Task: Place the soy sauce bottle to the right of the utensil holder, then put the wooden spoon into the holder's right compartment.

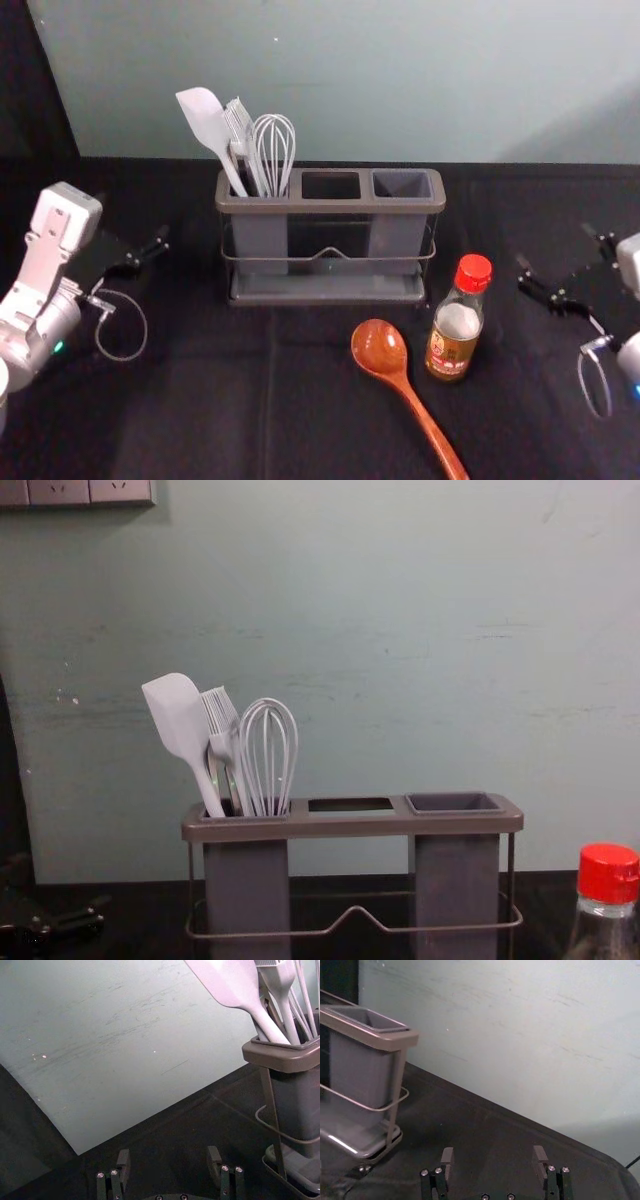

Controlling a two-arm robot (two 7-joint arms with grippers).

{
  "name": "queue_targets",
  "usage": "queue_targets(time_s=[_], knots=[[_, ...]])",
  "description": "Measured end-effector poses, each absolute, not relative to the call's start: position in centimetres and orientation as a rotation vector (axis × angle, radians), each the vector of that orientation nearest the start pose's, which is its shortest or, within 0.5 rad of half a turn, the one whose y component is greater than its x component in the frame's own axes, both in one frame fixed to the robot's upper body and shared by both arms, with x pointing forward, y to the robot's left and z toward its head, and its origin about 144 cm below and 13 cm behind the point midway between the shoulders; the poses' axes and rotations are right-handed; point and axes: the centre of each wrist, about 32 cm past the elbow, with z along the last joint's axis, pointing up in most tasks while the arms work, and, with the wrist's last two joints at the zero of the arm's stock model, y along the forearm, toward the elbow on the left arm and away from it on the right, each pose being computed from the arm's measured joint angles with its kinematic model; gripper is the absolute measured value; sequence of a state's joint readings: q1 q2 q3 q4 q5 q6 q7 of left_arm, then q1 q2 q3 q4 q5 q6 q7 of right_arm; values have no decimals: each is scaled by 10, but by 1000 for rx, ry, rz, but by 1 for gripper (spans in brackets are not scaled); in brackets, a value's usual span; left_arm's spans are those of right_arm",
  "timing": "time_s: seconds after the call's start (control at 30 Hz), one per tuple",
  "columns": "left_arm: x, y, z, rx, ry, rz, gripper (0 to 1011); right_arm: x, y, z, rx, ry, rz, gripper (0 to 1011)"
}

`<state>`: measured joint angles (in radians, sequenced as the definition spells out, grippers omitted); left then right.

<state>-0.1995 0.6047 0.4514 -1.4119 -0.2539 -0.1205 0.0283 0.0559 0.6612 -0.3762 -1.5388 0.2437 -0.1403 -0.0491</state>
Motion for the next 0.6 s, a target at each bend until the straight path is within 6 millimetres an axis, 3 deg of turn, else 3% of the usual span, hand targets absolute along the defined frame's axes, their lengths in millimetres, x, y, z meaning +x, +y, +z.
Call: queue_targets(time_s=[0.33,0.6], knots=[[489,310,1140,305,-285,1248,1005,411,-333,1153,-286,-333,-1191,1002],[489,310,1140,304,-285,1248,1005,390,-346,1165,-232,-317,-1088,1002]])
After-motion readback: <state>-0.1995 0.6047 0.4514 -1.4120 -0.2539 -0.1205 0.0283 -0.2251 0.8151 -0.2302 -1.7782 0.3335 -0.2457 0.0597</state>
